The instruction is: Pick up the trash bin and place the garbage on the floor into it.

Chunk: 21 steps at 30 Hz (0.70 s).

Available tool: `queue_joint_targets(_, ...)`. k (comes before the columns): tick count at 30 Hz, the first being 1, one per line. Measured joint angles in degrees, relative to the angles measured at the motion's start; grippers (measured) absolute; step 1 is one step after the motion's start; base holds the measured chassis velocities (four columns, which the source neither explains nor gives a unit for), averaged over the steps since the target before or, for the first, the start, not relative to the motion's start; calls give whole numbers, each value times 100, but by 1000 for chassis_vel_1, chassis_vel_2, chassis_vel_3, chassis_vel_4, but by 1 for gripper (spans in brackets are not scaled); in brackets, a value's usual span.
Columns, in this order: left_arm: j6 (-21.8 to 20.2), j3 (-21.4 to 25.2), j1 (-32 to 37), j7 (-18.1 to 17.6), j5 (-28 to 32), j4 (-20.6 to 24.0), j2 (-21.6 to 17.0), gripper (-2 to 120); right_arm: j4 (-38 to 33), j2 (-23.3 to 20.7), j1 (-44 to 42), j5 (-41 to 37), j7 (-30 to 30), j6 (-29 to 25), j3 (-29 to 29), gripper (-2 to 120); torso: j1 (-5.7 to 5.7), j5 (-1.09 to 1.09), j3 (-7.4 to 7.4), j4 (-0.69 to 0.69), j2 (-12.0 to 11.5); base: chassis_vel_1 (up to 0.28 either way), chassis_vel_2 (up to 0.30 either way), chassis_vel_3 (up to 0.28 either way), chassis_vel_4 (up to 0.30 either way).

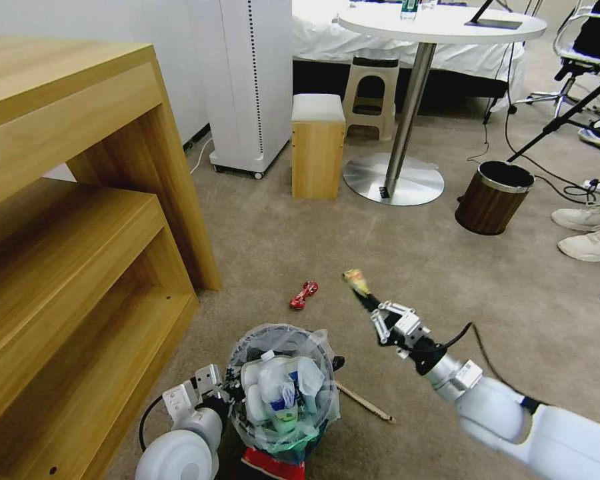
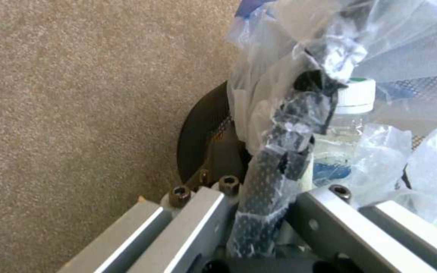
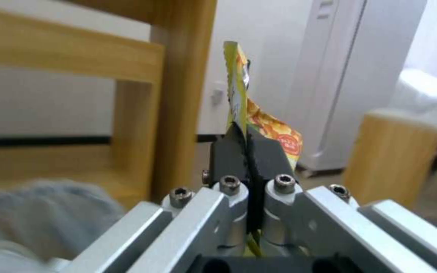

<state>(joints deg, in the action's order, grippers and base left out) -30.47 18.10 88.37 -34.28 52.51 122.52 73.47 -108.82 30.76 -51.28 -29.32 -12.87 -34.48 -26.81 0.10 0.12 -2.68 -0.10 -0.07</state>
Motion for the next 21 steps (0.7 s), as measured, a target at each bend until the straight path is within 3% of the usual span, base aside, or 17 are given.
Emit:
queue_joint_targets(15, -12, 50, 48, -20, 33, 40, 12, 0, 419, 1314, 537, -422, -563, 190, -1353, 0, 0, -1, -1, 0, 0, 0, 0, 0, 0)
queue_joint_targets(21, -16, 69, 32, -25, 72, 42, -1, 0, 399, 1582, 936, -557, -802, 254, -1931, 0, 1, -1, -1, 0, 0, 0, 0, 0, 0)
